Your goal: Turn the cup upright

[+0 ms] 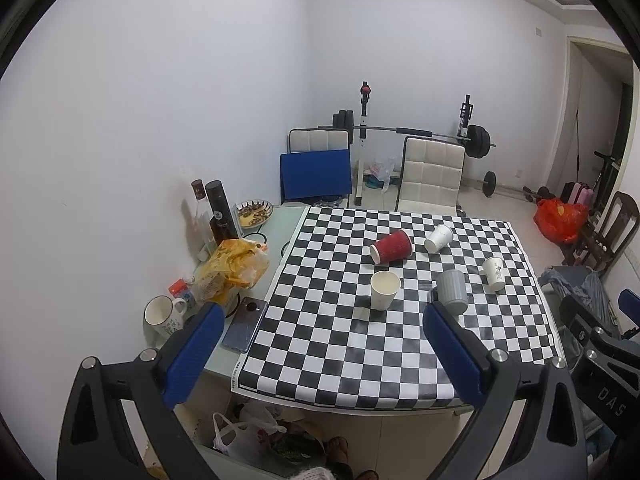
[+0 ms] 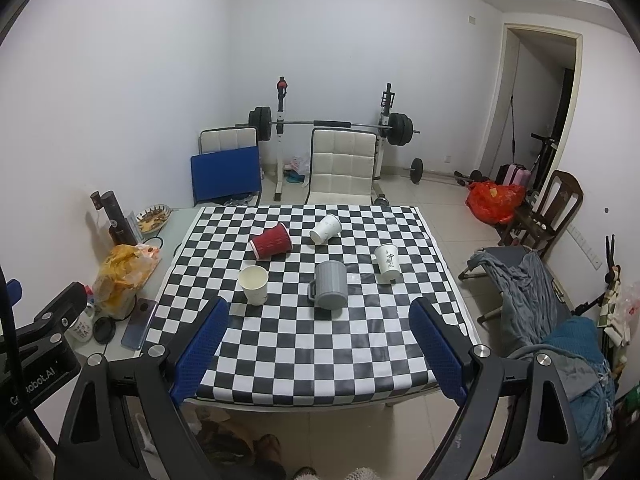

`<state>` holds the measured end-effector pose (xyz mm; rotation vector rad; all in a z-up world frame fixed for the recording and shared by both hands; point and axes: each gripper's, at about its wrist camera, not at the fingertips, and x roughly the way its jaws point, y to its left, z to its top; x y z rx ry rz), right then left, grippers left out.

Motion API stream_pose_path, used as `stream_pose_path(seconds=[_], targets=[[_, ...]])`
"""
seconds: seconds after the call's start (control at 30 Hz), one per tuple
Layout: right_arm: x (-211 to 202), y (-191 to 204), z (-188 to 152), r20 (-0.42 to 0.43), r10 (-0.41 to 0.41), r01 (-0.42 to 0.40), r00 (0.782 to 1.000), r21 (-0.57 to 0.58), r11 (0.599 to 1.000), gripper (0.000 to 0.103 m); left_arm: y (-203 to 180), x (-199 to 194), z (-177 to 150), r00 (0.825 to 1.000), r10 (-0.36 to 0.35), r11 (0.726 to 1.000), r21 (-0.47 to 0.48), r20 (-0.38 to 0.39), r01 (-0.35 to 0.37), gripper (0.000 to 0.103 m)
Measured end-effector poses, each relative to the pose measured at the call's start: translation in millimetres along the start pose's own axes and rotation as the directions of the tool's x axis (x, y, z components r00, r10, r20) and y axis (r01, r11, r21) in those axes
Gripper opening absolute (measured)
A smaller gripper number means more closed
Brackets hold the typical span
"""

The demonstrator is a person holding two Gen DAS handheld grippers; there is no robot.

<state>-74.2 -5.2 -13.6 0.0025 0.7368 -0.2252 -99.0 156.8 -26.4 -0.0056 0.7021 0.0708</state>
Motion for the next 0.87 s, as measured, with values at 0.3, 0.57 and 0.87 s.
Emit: stream_pose_path(seconds=[0.3, 0.57, 0.87], targets=[[-0.7, 4.9, 1.2, -0.002, 0.003, -0.003, 1.0, -0.001, 1.0, 0.093, 1.2, -0.2, 0.4, 1.0, 0.0, 1.0, 0.001, 0.002, 0.0, 0.102], [-1.9, 5.3, 1.1, 0.001, 0.003, -0.003, 1.0, 0.001, 1.0, 0.093, 0.1, -0.2, -1.6, 1.0, -0.001, 1.0, 0.002, 0.002, 0.001, 0.102], [-3.2, 10.8, 0.9, -0.001, 0.009, -0.009, 1.0, -0.001, 1.0, 0.093, 4.9, -4.0, 3.6, 1.0, 0.009, 1.0, -0.001, 0.01, -0.009, 0.102]])
